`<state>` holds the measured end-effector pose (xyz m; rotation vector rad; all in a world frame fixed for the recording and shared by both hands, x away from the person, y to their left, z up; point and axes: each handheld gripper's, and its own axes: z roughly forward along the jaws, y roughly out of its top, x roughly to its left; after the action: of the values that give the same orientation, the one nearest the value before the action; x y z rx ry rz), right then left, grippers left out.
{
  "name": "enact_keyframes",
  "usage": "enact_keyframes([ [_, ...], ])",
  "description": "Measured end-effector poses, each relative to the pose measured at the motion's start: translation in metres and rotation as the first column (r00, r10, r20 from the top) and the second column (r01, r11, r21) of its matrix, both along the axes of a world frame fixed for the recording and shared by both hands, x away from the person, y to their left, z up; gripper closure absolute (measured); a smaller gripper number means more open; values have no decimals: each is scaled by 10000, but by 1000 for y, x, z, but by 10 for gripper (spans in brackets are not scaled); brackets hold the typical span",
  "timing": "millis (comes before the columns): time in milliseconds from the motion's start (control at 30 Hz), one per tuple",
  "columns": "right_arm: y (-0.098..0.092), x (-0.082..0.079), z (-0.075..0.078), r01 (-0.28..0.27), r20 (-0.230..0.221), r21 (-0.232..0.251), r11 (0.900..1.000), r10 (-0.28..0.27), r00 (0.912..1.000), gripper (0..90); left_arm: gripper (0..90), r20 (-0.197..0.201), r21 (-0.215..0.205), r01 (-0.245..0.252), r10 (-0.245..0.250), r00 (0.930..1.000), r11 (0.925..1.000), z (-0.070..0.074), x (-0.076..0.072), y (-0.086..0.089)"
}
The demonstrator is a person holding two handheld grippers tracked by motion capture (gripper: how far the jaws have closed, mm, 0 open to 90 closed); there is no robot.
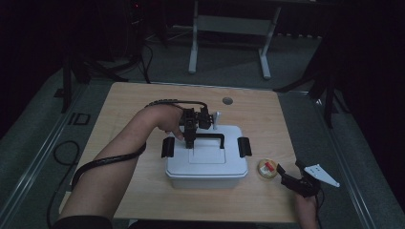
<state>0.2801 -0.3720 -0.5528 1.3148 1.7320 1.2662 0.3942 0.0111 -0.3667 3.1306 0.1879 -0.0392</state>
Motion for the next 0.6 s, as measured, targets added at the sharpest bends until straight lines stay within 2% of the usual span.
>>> enact_keyframes([
  [67,0,0,0,-19,4,-7,10000,19,10000,138,708,-33,13,-48,48,10000,10000,-1,1,-1],
  [233,0,0,0,13,-2,-23,10000,-13,10000,138,757,-318,266,-45,53,9995,9996,-3,1,-4],
  [333,0,0,0,-2,3,-17,10000,2,10000,138,822,-458,345,35,-19,9989,9994,-4,0,-5],
  [600,0,0,0,52,11,16,10000,-52,10000,138,832,-492,167,134,-126,9987,9998,-3,-1,-4],
])
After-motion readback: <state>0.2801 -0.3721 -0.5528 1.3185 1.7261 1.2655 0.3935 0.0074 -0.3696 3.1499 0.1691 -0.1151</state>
